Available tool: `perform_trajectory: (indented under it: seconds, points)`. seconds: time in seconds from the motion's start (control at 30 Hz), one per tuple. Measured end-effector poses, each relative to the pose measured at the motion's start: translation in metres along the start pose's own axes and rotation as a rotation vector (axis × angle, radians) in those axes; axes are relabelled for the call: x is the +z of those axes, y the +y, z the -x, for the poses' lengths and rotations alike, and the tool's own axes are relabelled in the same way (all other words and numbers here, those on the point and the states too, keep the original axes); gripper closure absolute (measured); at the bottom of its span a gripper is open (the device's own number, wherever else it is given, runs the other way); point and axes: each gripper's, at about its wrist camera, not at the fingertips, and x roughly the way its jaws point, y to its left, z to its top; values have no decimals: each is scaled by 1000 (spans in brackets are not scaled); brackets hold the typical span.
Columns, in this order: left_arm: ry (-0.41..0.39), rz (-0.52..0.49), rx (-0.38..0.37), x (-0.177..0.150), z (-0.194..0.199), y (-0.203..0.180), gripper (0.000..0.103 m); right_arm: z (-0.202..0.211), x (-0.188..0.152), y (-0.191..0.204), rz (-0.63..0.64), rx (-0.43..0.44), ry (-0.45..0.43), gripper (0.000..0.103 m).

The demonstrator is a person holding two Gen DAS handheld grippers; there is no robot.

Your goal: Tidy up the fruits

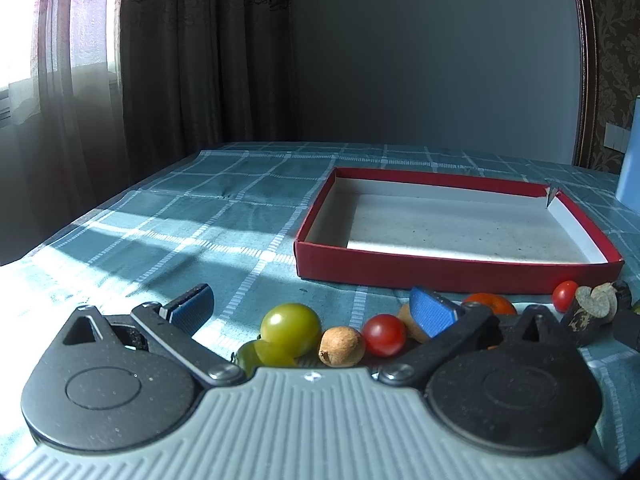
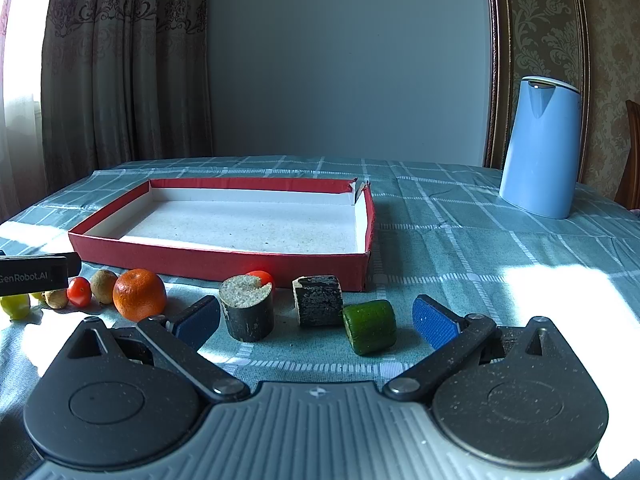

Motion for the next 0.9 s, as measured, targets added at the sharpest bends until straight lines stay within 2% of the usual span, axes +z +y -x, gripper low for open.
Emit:
perform_trajectory:
  seconds: [0.37,0.57,0.67,0.8,0.9]
  points:
    - [2,5,-1,0,0,0,0,0,0,-1,-6,8,1,0]
    - [2,20,-8,-1,2,3,0,5,-3,-15,-50,92,9,0]
    - [0,30,-17,-1,2,5,0,12,-6,-18,-15,133,20,0]
    - [-3,39,-25,-1,3,7,0,24,-9,-28,22,165,-8,0]
    - [-4,40,-27,-1,3,7,0,19,-4,-38,38,140,-2,0]
